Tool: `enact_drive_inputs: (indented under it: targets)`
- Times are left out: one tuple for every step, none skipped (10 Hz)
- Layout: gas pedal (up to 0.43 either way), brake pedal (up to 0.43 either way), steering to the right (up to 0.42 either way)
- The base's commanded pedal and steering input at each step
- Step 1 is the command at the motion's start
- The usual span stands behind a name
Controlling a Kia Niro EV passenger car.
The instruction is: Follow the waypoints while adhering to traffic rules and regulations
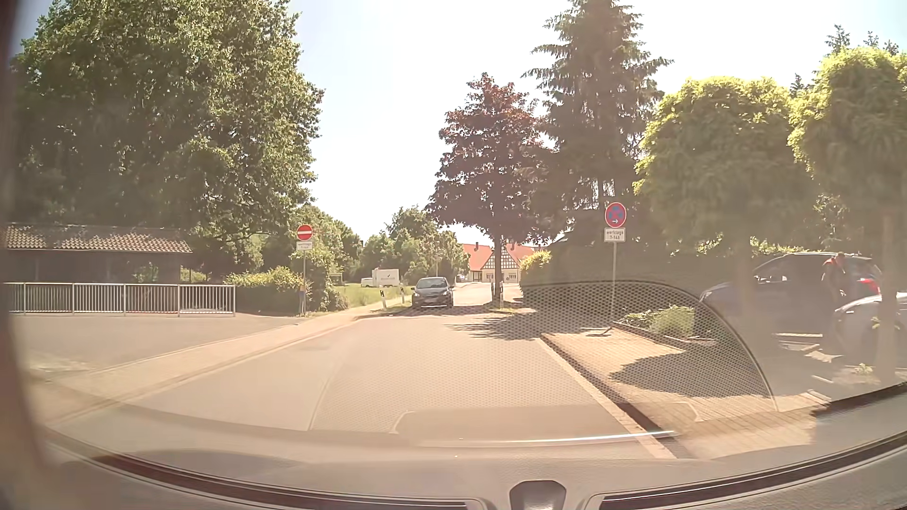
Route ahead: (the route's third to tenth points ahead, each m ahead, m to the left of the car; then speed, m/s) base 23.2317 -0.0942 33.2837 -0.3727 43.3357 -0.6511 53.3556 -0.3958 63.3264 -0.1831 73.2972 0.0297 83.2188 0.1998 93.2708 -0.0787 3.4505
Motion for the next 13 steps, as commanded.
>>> enact_drive_inputs:
  targets:
    - [0.110, 0.012, -0.037]
    - [0.118, 0.006, -0.036]
    - [0.118, 0.006, -0.035]
    - [0.118, 0.006, -0.034]
    - [0.110, 0.006, -0.033]
    - [0.110, 0.006, -0.033]
    - [0.110, 0.006, -0.030]
    - [0.110, 0.000, -0.026]
    - [0.110, 0.006, -0.022]
    - [0.110, 0.006, -0.021]
    - [0.110, 0.000, -0.020]
    - [0.118, 0.006, -0.017]
    - [0.118, 0.006, -0.015]
